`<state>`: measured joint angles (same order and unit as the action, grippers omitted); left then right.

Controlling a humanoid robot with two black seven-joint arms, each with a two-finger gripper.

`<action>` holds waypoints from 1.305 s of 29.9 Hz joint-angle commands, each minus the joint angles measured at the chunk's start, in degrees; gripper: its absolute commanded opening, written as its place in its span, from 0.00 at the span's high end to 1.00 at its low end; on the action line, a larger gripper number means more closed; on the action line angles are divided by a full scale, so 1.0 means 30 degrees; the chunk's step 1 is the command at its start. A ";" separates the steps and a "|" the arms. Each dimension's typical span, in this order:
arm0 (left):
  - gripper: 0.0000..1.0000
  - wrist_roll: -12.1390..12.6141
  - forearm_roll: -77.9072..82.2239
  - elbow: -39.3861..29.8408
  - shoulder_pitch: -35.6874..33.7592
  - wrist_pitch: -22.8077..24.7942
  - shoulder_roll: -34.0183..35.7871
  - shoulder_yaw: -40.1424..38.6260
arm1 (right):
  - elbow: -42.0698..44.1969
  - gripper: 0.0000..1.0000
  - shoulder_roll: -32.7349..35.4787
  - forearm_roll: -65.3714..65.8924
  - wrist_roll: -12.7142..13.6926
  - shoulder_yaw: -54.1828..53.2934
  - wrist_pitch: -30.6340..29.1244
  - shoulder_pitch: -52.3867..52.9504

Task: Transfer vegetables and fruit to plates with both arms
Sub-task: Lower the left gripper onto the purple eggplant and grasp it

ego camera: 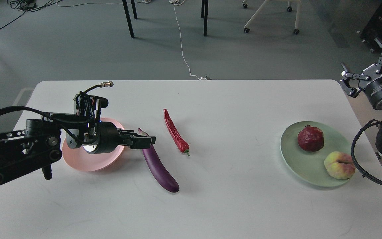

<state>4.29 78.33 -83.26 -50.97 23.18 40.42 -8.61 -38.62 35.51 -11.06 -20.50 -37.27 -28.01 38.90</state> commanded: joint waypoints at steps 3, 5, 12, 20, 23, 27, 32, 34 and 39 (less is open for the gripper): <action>0.08 0.1382 0.0052 0.0301 0.0056 0.0651 -0.1929 0.0465 | -0.0047 0.01 0.0087 -0.0003 0.0008 -0.0029 0.0004 -0.0019; 0.08 0.1500 0.0052 0.0768 -0.0003 0.0651 -0.2340 0.0935 | -0.0047 0.01 0.0145 -0.0003 0.0008 -0.0029 0.0004 -0.0019; 0.08 0.1646 0.0198 0.1474 0.0027 0.0651 -0.2488 0.1024 | -0.0106 0.01 0.0233 -0.0003 0.0008 0.0029 0.0004 -0.0019; 0.08 0.1911 0.0198 0.1182 -0.0061 0.0651 -0.2079 0.0907 | -0.0106 0.01 0.0263 0.0026 0.0008 0.0059 0.0004 0.0011; 0.08 0.1911 0.0198 0.0831 -0.0120 0.0680 -0.1581 0.0936 | -0.0106 0.01 0.0321 0.0026 0.0008 0.0059 0.0004 0.0011; 0.08 0.1911 0.0198 0.0420 -0.0091 0.0710 -0.1404 0.0965 | -0.0106 0.01 0.0321 0.0026 0.0008 0.0059 0.0004 0.0011; 0.08 0.1911 0.0198 0.0478 0.0055 0.0710 -0.1609 0.0965 | -0.0106 0.01 0.0292 0.0026 0.0008 0.0088 0.0004 0.0069; 0.08 0.1911 0.0198 0.0536 0.0085 0.0710 -0.1668 0.0965 | -0.0106 0.01 0.0292 0.0026 0.0008 0.0088 0.0004 0.0069; 0.08 0.1969 0.0198 0.0653 -0.0003 0.0710 -0.2251 0.0965 | -0.0106 0.01 0.0321 0.0055 0.0008 0.0117 0.0004 0.0098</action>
<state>10.05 78.93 -81.62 -50.74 25.31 35.03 -5.71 -38.93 36.43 -10.92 -20.48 -36.96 -28.00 39.18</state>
